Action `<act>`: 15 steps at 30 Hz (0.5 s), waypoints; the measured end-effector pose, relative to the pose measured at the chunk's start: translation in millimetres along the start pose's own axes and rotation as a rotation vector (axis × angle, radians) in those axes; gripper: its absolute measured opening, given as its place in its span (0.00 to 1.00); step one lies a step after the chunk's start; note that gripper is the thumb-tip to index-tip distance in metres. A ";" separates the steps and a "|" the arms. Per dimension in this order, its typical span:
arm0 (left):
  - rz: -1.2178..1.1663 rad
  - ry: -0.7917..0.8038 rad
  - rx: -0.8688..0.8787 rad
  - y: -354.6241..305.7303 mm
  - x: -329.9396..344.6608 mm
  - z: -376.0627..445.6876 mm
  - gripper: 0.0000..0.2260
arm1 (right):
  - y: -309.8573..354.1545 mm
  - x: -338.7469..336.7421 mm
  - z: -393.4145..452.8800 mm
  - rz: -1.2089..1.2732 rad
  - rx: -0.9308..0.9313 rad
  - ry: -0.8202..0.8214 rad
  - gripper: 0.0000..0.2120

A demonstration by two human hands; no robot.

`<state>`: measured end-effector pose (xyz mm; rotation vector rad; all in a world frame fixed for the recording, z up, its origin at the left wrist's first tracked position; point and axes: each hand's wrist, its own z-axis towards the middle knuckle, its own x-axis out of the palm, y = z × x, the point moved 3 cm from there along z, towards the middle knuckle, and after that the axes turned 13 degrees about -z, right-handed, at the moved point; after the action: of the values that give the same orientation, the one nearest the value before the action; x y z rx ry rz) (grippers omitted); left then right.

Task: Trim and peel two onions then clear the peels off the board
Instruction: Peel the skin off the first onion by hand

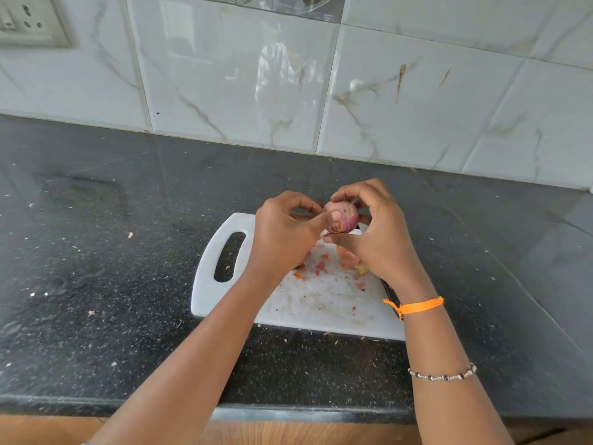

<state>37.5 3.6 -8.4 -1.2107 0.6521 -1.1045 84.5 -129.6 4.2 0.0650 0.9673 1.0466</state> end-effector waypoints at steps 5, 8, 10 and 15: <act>-0.006 0.006 0.035 2.4 -2.9 3.8 0.05 | -0.6 2.3 -2.3 0.050 0.043 0.046 0.23; -0.028 -0.006 0.079 -0.5 -4.4 3.4 0.05 | -1.8 -1.2 -2.9 0.196 0.125 0.103 0.21; -0.081 -0.022 0.068 0.3 -5.9 4.4 0.05 | -3.0 -3.2 -3.1 0.273 0.151 0.110 0.21; -0.085 -0.019 0.043 4.1 -7.1 5.5 0.05 | 0.3 -7.7 -3.3 0.413 0.123 0.088 0.26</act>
<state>41.0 12.3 -11.9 -1.2197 0.5639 -1.1708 80.8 -136.5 7.3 0.3343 1.1254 1.3743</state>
